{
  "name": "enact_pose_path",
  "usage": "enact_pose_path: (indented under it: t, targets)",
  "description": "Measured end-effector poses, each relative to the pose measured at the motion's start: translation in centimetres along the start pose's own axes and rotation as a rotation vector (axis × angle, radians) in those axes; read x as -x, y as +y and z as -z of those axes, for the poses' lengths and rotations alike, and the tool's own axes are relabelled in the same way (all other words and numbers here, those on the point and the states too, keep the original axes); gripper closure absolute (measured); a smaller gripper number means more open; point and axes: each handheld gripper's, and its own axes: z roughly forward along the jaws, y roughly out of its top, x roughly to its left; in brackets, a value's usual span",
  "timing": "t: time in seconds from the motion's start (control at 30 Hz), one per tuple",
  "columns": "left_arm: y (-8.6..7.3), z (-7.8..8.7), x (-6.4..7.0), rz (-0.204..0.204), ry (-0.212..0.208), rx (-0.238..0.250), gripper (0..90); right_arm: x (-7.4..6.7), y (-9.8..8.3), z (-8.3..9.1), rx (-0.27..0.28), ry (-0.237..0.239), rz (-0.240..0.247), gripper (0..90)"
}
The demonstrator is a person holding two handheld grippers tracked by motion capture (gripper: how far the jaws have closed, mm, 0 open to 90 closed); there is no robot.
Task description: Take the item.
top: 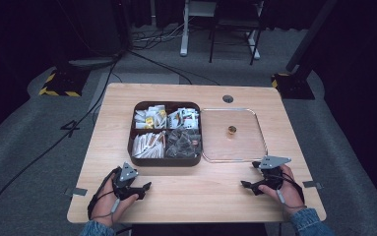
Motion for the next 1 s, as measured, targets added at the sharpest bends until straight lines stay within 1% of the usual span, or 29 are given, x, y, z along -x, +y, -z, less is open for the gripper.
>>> enact_pose_path:
  t: [0.03, 0.07, 0.1, 0.13, 0.17, 0.2, 0.3, 0.4, 0.5, 0.53, 0.57, 0.6, 0.73, 0.87, 0.97, 1.0]
  targets:
    - [0.3, 0.4, 0.1, 0.007, 0.015, -0.001, 35.2, 0.0, 0.0, 0.0, 0.001, 0.005, 0.002, 7.8]
    - [0.3, 0.4, 0.1, 0.007, 0.015, -0.001, 36.2, 0.0, 0.0, 0.0, 0.001, 0.005, 0.002, 7.8]
    - [0.4, 0.6, 0.1, 0.004, 0.018, 0.012, 36.2, 0.0, 0.0, 0.0, 0.001, 0.006, 0.003, 7.8]
    - [0.7, 1.0, 0.1, 0.017, 0.012, 0.029, 38.2, 0.1, 0.0, 0.0, 0.001, 0.007, 0.004, 7.7]
    - [1.0, 1.4, 0.1, 0.02, 0.011, 0.045, 38.5, 0.1, 0.0, 0.0, 0.001, 0.008, 0.005, 7.8]
    - [1.1, 1.7, 0.1, 0.03, 0.003, 0.054, 38.5, 0.1, 0.0, 0.0, 0.001, 0.008, 0.005, 7.8]
    - [1.9, 3.0, 0.0, 0.058, -0.019, 0.103, 38.5, 0.1, 0.0, 0.0, 0.001, 0.008, 0.005, 7.8]
    - [2.4, 4.3, -0.2, 0.065, -0.018, 0.139, 38.5, 0.1, 0.0, 0.0, 0.001, 0.009, 0.006, 7.8]
    - [3.1, 5.9, -0.4, 0.082, -0.015, 0.205, 38.5, 0.1, 0.0, 0.0, 0.001, 0.01, 0.007, 7.8]
    - [3.2, 6.2, -0.5, 0.082, -0.015, 0.217, 38.5, 0.1, 0.0, 0.0, 0.001, 0.01, 0.007, 7.8]
    - [3.3, 6.6, -0.5, 0.09, -0.012, 0.233, 38.5, 0.1, 0.0, -0.1, 0.001, 0.011, 0.007, 7.8]
    - [3.4, 6.8, -0.6, 0.088, -0.007, 0.24, 38.5, 0.1, 0.0, -0.1, 0.001, 0.011, 0.008, 7.8]
    - [3.9, 8.0, -0.7, 0.067, 0.055, 0.269, 38.5, 0.1, 0.0, -0.1, 0.001, 0.012, 0.008, 7.8]
    - [4.6, 8.7, -1.0, 0.074, 0.074, 0.299, 38.5, 0.1, 0.0, -0.1, 0.002, 0.012, 0.008, 7.8]
    - [5.0, 8.8, -1.4, 0.085, 0.096, 0.299, 38.4, 0.1, 0.0, -0.1, 0.002, 0.012, 0.009, 7.8]
    - [5.3, 8.8, -1.4, 0.079, 0.133, 0.286, 38.4, 0.1, 0.0, -0.1, 0.002, 0.012, 0.008, 7.8]
